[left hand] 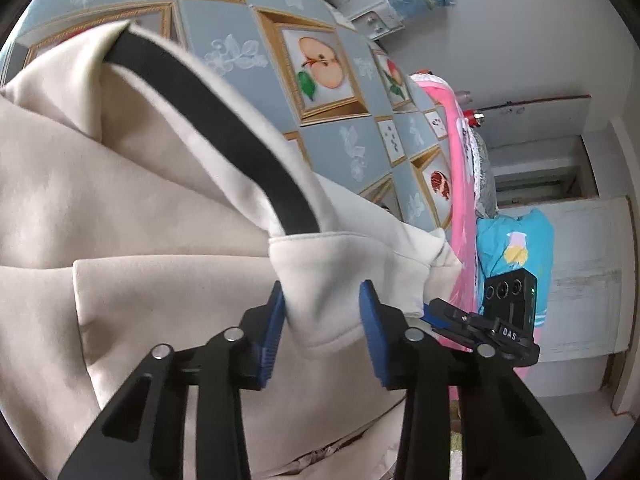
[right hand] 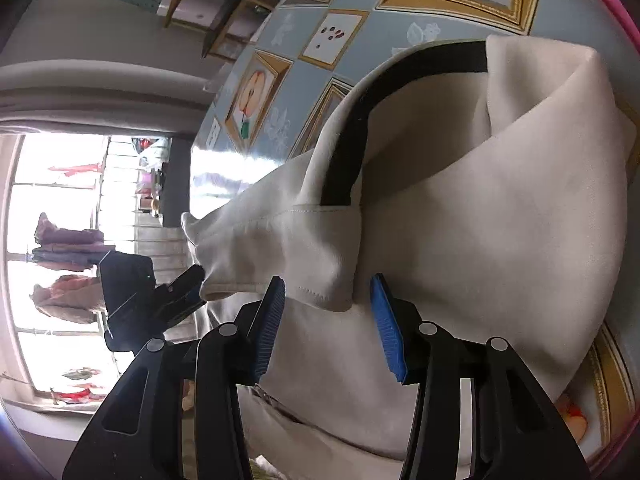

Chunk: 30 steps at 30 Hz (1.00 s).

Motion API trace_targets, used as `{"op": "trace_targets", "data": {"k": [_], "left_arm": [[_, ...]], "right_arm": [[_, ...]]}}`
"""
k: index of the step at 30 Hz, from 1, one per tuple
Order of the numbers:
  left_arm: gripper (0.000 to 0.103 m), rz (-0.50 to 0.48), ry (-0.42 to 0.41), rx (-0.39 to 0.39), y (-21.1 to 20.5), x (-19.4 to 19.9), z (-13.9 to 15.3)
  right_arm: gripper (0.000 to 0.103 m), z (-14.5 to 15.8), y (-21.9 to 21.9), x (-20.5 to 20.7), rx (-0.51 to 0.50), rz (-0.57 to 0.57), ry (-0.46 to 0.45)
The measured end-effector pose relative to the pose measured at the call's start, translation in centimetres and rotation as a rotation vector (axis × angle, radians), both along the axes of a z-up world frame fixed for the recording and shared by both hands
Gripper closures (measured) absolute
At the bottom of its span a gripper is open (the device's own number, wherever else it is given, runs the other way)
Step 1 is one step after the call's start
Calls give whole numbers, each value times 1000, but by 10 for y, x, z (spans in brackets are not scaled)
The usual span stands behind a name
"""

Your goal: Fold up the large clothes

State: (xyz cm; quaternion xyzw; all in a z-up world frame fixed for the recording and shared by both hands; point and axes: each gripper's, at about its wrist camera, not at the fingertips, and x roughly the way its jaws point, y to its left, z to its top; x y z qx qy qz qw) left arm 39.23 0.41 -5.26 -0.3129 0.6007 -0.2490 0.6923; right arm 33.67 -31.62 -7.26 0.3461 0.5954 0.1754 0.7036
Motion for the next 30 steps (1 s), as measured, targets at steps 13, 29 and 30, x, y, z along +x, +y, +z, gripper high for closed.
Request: {"op": "trace_targets", "data": {"k": [13, 29, 30], "left_arm": [[76, -33, 33, -57, 5, -2, -11], [77, -82, -8, -93, -1, 5, -5], [77, -83, -6, -95, -2, 6, -5]], "right_arm": [[64, -7, -13, 1, 38, -11, 45], [63, -8, -4, 6, 123, 31, 67], [65, -8, -3, 6, 129, 38, 67]]}}
